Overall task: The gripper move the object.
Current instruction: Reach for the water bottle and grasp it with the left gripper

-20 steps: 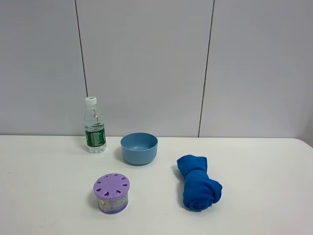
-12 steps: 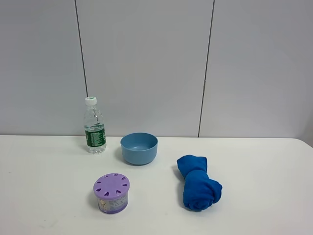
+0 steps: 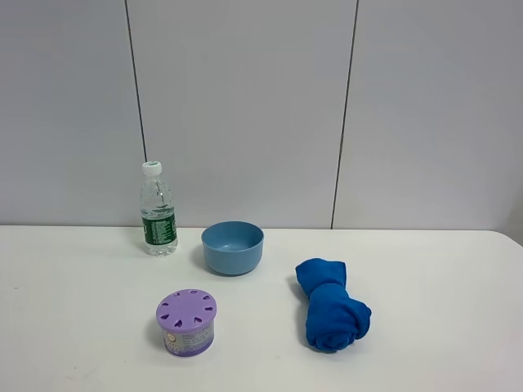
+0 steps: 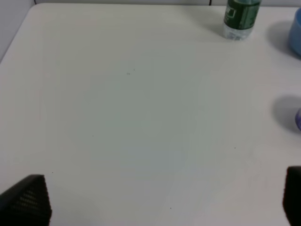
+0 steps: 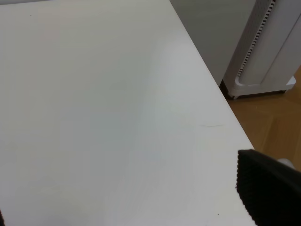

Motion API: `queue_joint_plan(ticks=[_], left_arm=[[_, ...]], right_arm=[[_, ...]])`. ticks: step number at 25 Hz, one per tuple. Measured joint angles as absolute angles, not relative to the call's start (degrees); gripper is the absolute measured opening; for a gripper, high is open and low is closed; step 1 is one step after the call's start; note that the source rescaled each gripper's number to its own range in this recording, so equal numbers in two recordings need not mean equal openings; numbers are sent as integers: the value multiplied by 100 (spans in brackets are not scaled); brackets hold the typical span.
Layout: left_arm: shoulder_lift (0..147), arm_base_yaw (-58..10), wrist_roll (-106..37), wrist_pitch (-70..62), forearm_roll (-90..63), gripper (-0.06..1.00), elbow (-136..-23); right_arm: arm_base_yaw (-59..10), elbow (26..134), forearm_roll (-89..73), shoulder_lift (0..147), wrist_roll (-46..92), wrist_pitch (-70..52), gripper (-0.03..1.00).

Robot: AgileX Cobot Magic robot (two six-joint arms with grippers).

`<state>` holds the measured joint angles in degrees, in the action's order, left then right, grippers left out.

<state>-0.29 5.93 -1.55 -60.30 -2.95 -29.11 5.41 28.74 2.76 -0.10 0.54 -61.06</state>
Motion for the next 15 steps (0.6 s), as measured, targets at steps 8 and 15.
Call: queue_joint_plan(ticks=[8,15], left_arm=[[-29,593,-155,-6030,-295,100,-2911],[-22,593,-155,-5761,-516,100,-3029]], right_arm=[[541,2874,276,-10,54,-6106,100],[541,2874,276,-10,54,-6106,100]])
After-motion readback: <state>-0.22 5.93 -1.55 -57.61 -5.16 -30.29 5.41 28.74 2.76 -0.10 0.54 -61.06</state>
